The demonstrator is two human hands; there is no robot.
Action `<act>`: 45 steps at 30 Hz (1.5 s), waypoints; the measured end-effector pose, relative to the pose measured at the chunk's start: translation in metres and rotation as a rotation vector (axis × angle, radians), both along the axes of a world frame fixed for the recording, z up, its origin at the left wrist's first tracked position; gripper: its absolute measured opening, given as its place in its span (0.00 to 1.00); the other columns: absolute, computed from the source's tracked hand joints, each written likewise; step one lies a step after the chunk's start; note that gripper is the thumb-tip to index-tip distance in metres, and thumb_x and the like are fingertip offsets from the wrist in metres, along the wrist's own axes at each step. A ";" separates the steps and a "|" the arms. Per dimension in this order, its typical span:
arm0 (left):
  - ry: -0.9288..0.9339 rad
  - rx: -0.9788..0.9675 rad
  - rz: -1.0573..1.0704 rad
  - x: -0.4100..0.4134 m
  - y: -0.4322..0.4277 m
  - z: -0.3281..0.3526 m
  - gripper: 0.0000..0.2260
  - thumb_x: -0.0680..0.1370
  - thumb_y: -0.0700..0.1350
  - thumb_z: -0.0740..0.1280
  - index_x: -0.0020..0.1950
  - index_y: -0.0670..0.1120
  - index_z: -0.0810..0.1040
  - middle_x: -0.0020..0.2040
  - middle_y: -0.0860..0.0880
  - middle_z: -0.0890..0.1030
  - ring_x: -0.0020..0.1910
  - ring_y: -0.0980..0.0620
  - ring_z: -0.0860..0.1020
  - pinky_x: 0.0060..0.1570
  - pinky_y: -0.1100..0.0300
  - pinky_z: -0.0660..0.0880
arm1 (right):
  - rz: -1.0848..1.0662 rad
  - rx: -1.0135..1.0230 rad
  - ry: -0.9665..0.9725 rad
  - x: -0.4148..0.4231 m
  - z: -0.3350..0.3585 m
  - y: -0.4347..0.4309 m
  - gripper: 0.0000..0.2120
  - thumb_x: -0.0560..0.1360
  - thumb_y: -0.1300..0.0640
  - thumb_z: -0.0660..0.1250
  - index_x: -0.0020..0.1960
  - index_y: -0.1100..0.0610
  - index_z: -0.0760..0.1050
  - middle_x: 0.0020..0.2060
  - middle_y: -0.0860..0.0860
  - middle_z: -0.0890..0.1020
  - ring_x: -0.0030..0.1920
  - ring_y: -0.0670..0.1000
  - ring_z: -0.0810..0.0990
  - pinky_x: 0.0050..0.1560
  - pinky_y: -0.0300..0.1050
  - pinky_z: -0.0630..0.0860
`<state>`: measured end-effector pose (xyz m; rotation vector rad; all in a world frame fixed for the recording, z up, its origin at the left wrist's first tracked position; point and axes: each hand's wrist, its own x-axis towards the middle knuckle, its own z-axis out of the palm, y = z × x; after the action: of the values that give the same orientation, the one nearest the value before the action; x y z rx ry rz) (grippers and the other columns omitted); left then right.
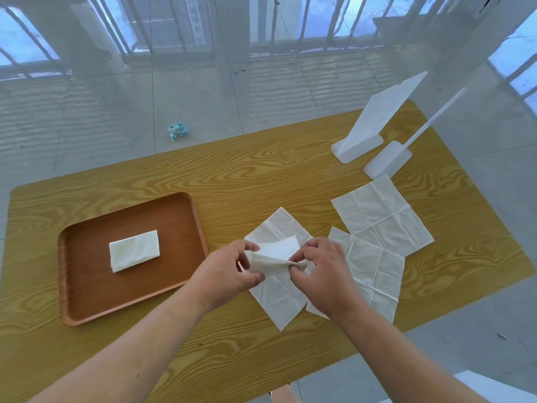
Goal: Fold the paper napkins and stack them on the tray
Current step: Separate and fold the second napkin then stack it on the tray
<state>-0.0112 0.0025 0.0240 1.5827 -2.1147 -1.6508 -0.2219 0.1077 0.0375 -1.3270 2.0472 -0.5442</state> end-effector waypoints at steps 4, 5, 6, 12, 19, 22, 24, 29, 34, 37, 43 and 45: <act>0.066 -0.034 -0.022 -0.005 -0.010 0.011 0.35 0.63 0.65 0.81 0.68 0.69 0.72 0.64 0.66 0.75 0.64 0.62 0.74 0.62 0.58 0.74 | -0.068 -0.004 -0.520 -0.013 0.025 -0.017 0.02 0.73 0.52 0.73 0.45 0.47 0.83 0.54 0.38 0.85 0.59 0.40 0.79 0.60 0.37 0.71; 0.139 0.064 -0.005 -0.007 -0.013 0.015 0.34 0.65 0.64 0.83 0.68 0.68 0.74 0.65 0.64 0.78 0.65 0.61 0.76 0.64 0.56 0.75 | -0.106 0.001 -0.666 -0.016 0.030 -0.022 0.02 0.72 0.53 0.73 0.44 0.48 0.83 0.46 0.42 0.86 0.50 0.43 0.81 0.53 0.38 0.75; 0.229 0.189 0.018 -0.009 -0.016 0.017 0.32 0.67 0.62 0.83 0.68 0.64 0.76 0.65 0.59 0.82 0.64 0.58 0.80 0.64 0.53 0.77 | -0.141 -0.004 -0.777 -0.019 0.034 -0.026 0.02 0.71 0.55 0.73 0.44 0.48 0.84 0.41 0.45 0.84 0.44 0.45 0.81 0.48 0.39 0.77; 0.457 0.453 0.241 -0.015 -0.017 0.028 0.13 0.75 0.53 0.78 0.56 0.48 0.88 0.56 0.44 0.89 0.55 0.46 0.87 0.54 0.52 0.82 | -0.443 0.025 -1.143 -0.022 0.032 -0.045 0.04 0.80 0.61 0.71 0.54 0.57 0.82 0.47 0.55 0.86 0.45 0.54 0.85 0.45 0.52 0.84; 0.485 0.567 0.368 -0.009 -0.010 0.036 0.20 0.75 0.59 0.76 0.60 0.47 0.87 0.56 0.42 0.88 0.52 0.44 0.87 0.47 0.50 0.83 | -0.442 0.168 -1.137 0.002 0.017 -0.050 0.12 0.82 0.65 0.65 0.60 0.57 0.84 0.50 0.56 0.88 0.47 0.54 0.87 0.47 0.52 0.84; 0.488 0.646 0.417 0.000 -0.015 0.036 0.21 0.77 0.62 0.71 0.59 0.48 0.88 0.53 0.42 0.88 0.48 0.43 0.86 0.51 0.48 0.83 | -0.389 0.190 -1.146 0.004 0.020 -0.053 0.13 0.81 0.66 0.64 0.59 0.58 0.84 0.50 0.57 0.87 0.51 0.57 0.85 0.59 0.60 0.81; 0.457 0.587 0.419 0.005 -0.018 0.033 0.13 0.81 0.54 0.72 0.57 0.46 0.88 0.51 0.42 0.89 0.45 0.46 0.87 0.44 0.53 0.84 | -0.354 0.224 -1.138 0.005 0.022 -0.056 0.13 0.81 0.65 0.65 0.61 0.60 0.84 0.53 0.58 0.87 0.54 0.59 0.84 0.65 0.64 0.78; 0.431 0.501 0.467 0.018 -0.024 0.027 0.06 0.82 0.49 0.72 0.55 0.51 0.88 0.53 0.44 0.89 0.46 0.47 0.87 0.41 0.54 0.84 | -0.247 0.383 -0.977 0.021 0.025 -0.065 0.14 0.83 0.62 0.64 0.66 0.55 0.81 0.60 0.62 0.86 0.58 0.65 0.86 0.59 0.65 0.83; 0.387 0.551 0.375 0.038 -0.027 0.029 0.12 0.82 0.43 0.71 0.65 0.53 0.81 0.54 0.48 0.89 0.45 0.49 0.88 0.38 0.56 0.82 | -0.248 0.336 -1.043 0.039 0.024 -0.077 0.16 0.84 0.64 0.60 0.67 0.51 0.79 0.51 0.56 0.87 0.42 0.53 0.83 0.30 0.45 0.77; 0.469 0.606 0.508 0.055 -0.032 0.032 0.11 0.82 0.40 0.69 0.58 0.53 0.86 0.51 0.47 0.88 0.43 0.50 0.85 0.36 0.56 0.81 | -0.229 0.300 -1.116 0.051 0.022 -0.087 0.16 0.85 0.64 0.60 0.60 0.51 0.84 0.49 0.54 0.87 0.42 0.52 0.84 0.32 0.45 0.78; 0.622 0.735 0.577 0.103 -0.048 0.034 0.24 0.76 0.62 0.66 0.60 0.44 0.83 0.57 0.36 0.83 0.53 0.37 0.80 0.55 0.44 0.79 | -0.099 0.228 -0.999 0.089 0.021 -0.109 0.25 0.78 0.74 0.58 0.42 0.53 0.88 0.46 0.48 0.90 0.47 0.53 0.84 0.42 0.47 0.81; 0.532 0.620 0.603 0.115 -0.051 0.033 0.19 0.78 0.54 0.73 0.63 0.45 0.81 0.61 0.37 0.84 0.51 0.43 0.86 0.47 0.50 0.84 | -0.069 0.222 -0.981 0.104 0.021 -0.117 0.25 0.74 0.73 0.56 0.47 0.53 0.89 0.48 0.48 0.90 0.53 0.55 0.83 0.52 0.55 0.82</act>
<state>0.1034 -0.0483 0.0570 1.4335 -0.8045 -2.2245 -0.1183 -0.0093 0.0587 -0.6370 1.2771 -0.7728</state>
